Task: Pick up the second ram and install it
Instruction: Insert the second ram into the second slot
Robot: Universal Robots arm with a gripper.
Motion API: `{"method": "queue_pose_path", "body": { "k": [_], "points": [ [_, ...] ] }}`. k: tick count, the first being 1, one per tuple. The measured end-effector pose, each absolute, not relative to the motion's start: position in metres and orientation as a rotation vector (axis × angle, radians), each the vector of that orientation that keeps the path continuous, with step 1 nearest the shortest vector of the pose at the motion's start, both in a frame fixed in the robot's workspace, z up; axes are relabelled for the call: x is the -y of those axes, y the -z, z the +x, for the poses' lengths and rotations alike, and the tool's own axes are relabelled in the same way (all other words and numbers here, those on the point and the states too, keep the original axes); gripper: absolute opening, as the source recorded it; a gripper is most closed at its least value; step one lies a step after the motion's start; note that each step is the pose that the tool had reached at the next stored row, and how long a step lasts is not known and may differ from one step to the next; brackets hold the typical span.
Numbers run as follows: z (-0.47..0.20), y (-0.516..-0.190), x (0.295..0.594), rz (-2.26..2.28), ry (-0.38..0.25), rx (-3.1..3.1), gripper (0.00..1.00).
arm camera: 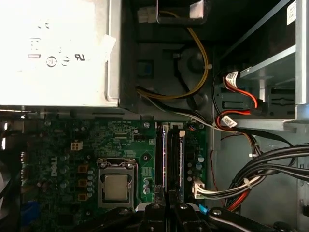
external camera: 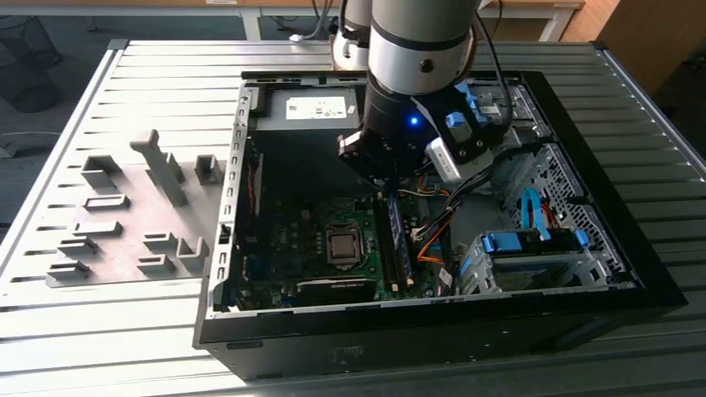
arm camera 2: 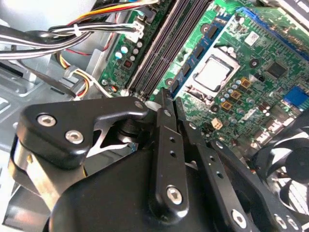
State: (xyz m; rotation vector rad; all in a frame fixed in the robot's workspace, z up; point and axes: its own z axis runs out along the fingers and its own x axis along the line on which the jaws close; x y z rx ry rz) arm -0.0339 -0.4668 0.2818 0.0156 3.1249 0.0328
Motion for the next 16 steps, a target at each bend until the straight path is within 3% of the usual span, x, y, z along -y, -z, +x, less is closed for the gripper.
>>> {"method": "queue_pose_path", "body": {
  "k": [16],
  "points": [
    [-0.034, -0.268, 0.47, -0.013, -0.033, -3.126, 0.14]
  ]
}}
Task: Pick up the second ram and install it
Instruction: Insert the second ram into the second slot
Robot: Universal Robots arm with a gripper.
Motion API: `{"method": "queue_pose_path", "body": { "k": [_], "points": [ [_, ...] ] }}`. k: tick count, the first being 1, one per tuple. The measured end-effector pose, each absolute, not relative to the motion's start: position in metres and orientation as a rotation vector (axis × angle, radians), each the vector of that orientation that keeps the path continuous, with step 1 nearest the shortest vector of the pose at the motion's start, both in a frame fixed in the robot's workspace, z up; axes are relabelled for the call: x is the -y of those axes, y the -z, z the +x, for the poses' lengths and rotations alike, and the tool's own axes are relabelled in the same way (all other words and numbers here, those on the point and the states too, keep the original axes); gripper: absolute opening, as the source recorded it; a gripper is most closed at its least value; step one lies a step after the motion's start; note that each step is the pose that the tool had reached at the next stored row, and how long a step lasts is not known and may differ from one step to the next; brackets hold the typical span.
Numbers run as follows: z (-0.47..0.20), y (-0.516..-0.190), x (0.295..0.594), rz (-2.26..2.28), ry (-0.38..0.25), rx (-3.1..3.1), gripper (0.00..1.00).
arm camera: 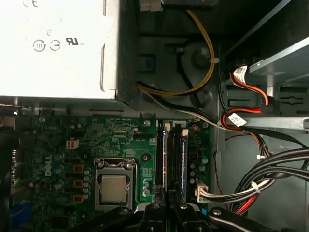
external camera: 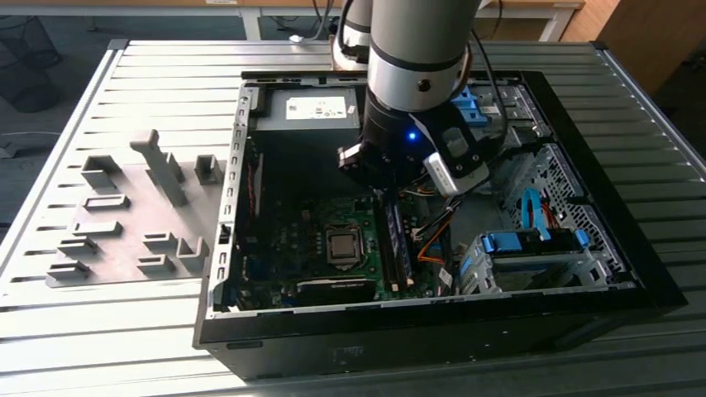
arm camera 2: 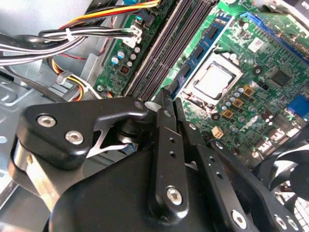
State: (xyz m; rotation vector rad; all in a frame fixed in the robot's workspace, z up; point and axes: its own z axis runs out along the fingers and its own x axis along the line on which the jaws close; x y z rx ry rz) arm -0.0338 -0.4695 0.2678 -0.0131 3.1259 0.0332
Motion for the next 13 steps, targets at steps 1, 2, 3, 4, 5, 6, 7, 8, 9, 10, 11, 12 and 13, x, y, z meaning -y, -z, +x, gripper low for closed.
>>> {"method": "queue_pose_path", "body": {
  "k": [1, 2, 3, 4, 5, 6, 7, 8, 9, 10, 11, 12, 13],
  "points": [
    [-0.034, -0.267, 0.47, -0.013, -0.033, -3.126, 0.14],
    [-0.034, -0.267, 0.47, -0.013, -0.033, -3.126, 0.14],
    [-0.034, -0.266, 0.47, -0.013, -0.033, -3.126, 0.14],
    [-0.034, -0.265, 0.471, -0.013, -0.033, -3.126, 0.14],
    [-0.034, -0.265, 0.472, -0.013, -0.033, -3.126, 0.14],
    [-0.034, -0.264, 0.472, -0.013, -0.033, -3.126, 0.14],
    [-0.034, -0.264, 0.473, -0.013, -0.033, -3.126, 0.14],
    [-0.034, -0.263, 0.474, -0.013, -0.033, -3.126, 0.14],
    [-0.034, -0.262, 0.474, -0.013, -0.033, -3.126, 0.14],
    [-0.034, -0.26, 0.475, -0.012, -0.033, -3.126, 0.14],
    [-0.034, -0.258, 0.475, -0.012, -0.033, -3.126, 0.14],
    [-0.034, -0.256, 0.475, -0.012, -0.033, -3.126, 0.14],
    [-0.034, -0.254, 0.475, -0.011, -0.033, -3.126, 0.14]
  ]
}}
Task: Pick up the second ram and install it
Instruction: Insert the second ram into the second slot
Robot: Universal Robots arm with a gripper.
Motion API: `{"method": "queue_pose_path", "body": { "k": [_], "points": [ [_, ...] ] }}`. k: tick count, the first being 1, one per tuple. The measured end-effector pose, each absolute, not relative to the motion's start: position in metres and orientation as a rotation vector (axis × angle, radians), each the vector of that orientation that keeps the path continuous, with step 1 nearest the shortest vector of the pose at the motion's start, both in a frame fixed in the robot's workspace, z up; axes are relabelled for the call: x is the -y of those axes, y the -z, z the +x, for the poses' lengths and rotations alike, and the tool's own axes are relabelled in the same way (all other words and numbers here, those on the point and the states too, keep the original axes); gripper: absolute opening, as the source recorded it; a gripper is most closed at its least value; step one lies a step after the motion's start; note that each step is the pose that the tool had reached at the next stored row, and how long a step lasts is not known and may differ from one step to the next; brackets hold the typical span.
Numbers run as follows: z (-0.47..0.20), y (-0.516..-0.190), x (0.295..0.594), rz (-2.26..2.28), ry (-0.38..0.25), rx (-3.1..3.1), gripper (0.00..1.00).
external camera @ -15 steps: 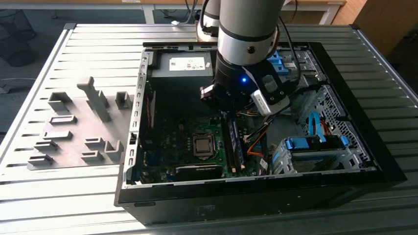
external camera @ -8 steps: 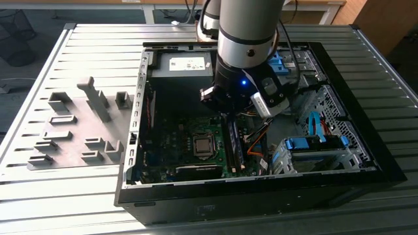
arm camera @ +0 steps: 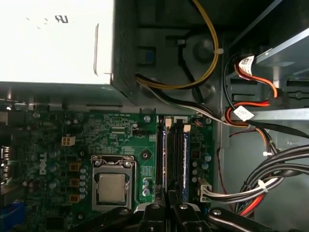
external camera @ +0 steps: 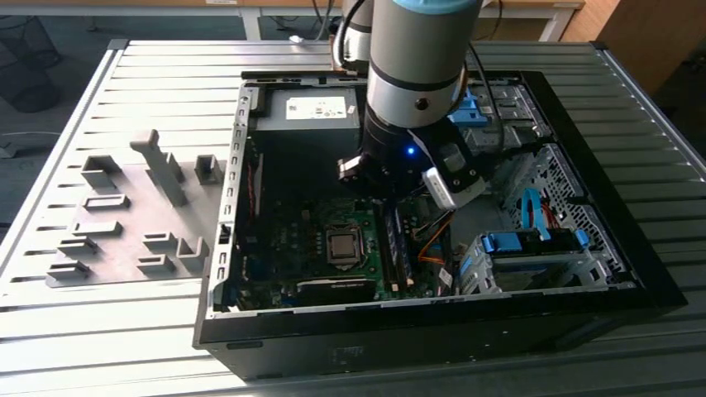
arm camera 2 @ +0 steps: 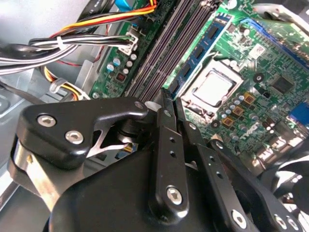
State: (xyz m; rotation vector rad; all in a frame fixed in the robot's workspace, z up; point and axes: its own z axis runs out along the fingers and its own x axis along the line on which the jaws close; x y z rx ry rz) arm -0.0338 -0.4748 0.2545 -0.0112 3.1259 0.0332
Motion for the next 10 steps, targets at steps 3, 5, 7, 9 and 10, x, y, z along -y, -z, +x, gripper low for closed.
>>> {"method": "queue_pose_path", "body": {
  "k": [3, 5, 7, 9, 10],
  "points": [
    [-0.0338, -0.249, 0.4748, -0.007, -0.033, -3.126, 0.14],
    [-0.0338, -0.2465, 0.4748, -0.003, -0.033, -3.126, 0.14],
    [-0.0338, -0.2464, 0.4748, -0.002, -0.033, -3.126, 0.14],
    [-0.0338, -0.2463, 0.4748, -0.001, -0.033, -3.126, 0.14],
    [-0.0338, -0.2463, 0.4748, 0.0, -0.033, -3.126, 0.14]
  ]
}}
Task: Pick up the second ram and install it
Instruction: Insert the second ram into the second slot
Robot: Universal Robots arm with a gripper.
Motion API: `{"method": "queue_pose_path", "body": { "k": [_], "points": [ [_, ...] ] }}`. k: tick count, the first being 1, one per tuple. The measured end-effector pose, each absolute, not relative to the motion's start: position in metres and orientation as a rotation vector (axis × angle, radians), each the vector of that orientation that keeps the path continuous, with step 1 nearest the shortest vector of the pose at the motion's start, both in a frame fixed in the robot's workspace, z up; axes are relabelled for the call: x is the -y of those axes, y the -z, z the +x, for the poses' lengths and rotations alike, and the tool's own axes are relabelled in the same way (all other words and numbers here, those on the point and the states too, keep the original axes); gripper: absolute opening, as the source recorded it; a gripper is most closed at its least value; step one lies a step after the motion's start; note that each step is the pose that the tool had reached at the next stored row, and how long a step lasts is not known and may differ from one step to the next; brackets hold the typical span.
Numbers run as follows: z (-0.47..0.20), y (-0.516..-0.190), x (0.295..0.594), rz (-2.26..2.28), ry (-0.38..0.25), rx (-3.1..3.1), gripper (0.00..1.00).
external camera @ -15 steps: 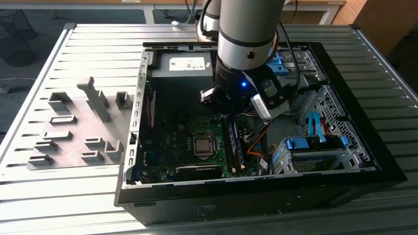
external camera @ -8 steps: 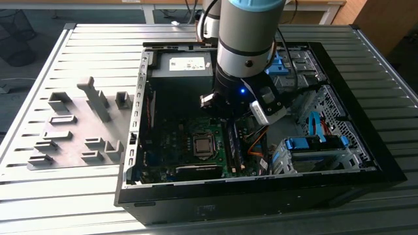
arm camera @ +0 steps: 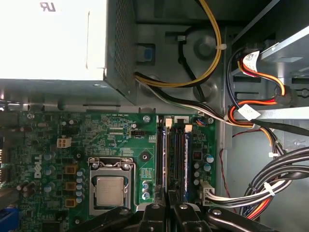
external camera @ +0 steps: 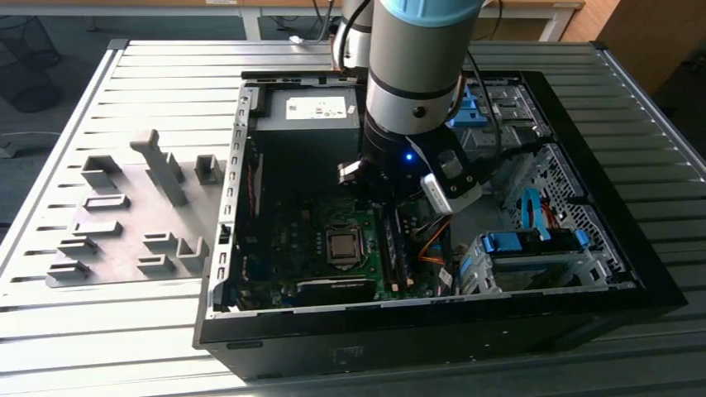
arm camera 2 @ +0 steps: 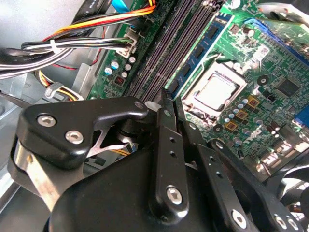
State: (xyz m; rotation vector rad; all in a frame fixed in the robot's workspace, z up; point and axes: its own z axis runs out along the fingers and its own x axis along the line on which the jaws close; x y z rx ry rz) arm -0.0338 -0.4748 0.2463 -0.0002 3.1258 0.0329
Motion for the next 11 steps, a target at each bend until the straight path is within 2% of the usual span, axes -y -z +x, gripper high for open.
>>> {"method": "queue_pose_path", "body": {
  "k": [11],
  "points": [
    [-0.0338, -0.2447, 0.4774, 0.002, -0.033, -3.126, 0.14]
  ]
}}
